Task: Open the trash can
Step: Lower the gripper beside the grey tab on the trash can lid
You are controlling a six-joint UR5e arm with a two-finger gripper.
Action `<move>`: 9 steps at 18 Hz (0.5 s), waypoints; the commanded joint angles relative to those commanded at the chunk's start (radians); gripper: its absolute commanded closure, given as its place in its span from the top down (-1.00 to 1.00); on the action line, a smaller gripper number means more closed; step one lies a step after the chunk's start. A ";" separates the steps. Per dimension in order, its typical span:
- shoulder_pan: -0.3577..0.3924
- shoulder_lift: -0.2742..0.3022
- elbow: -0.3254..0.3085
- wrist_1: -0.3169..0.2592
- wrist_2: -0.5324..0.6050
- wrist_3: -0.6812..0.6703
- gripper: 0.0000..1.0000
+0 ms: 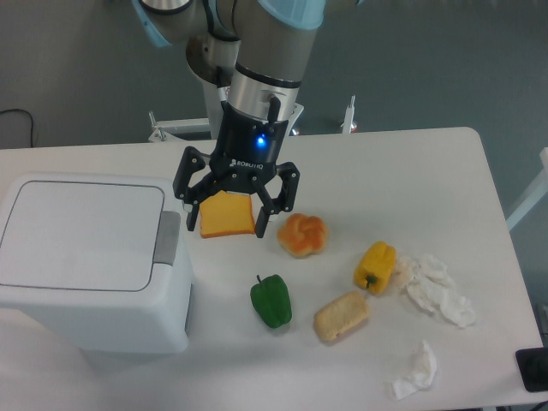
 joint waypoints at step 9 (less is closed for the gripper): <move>-0.005 -0.009 0.000 0.002 -0.012 0.002 1.00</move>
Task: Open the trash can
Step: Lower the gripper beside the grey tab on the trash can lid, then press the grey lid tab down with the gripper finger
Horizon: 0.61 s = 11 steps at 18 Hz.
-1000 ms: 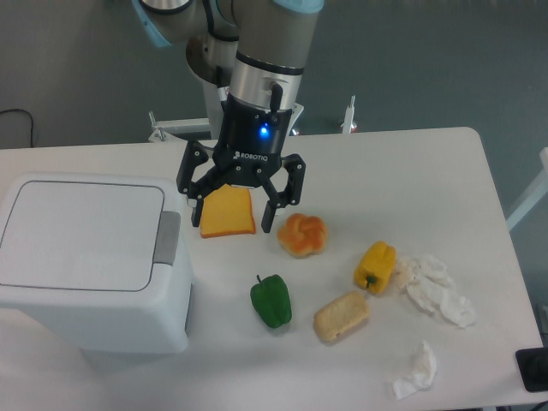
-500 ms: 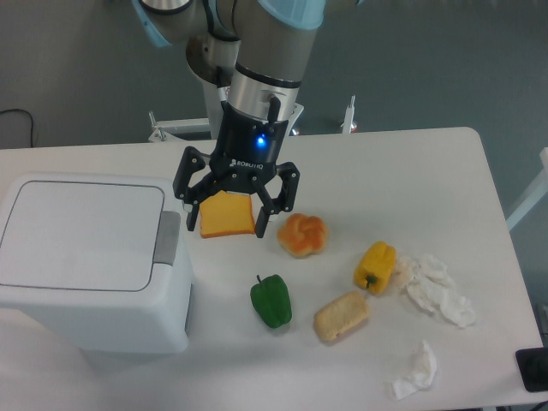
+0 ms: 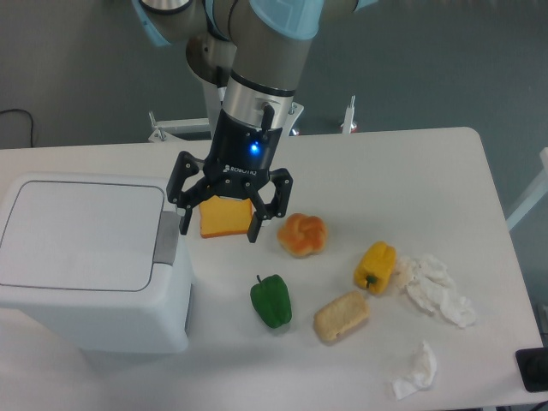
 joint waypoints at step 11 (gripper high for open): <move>0.000 -0.021 0.008 0.002 -0.006 0.003 1.00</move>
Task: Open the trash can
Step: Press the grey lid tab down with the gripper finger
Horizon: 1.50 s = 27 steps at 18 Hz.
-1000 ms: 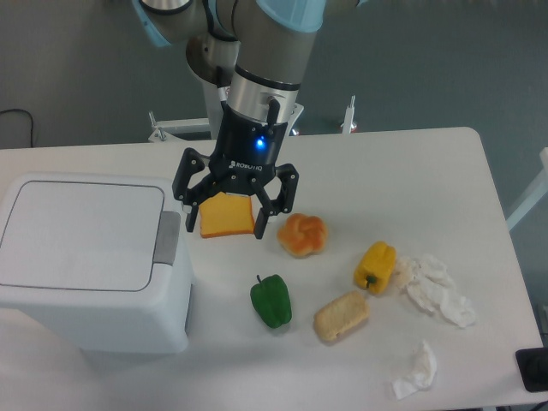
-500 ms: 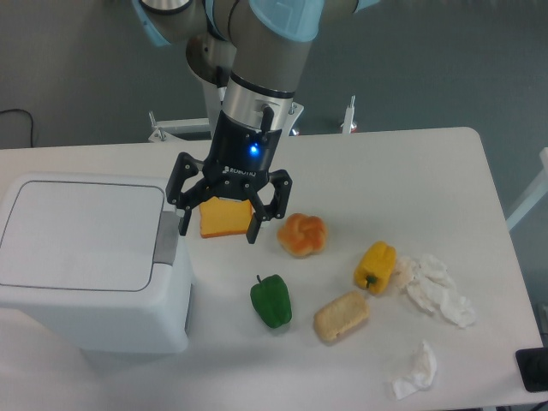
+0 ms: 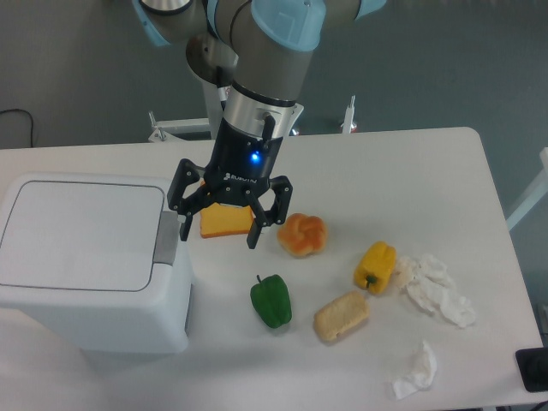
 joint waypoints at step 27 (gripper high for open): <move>-0.020 -0.017 -0.006 0.000 0.000 0.005 1.00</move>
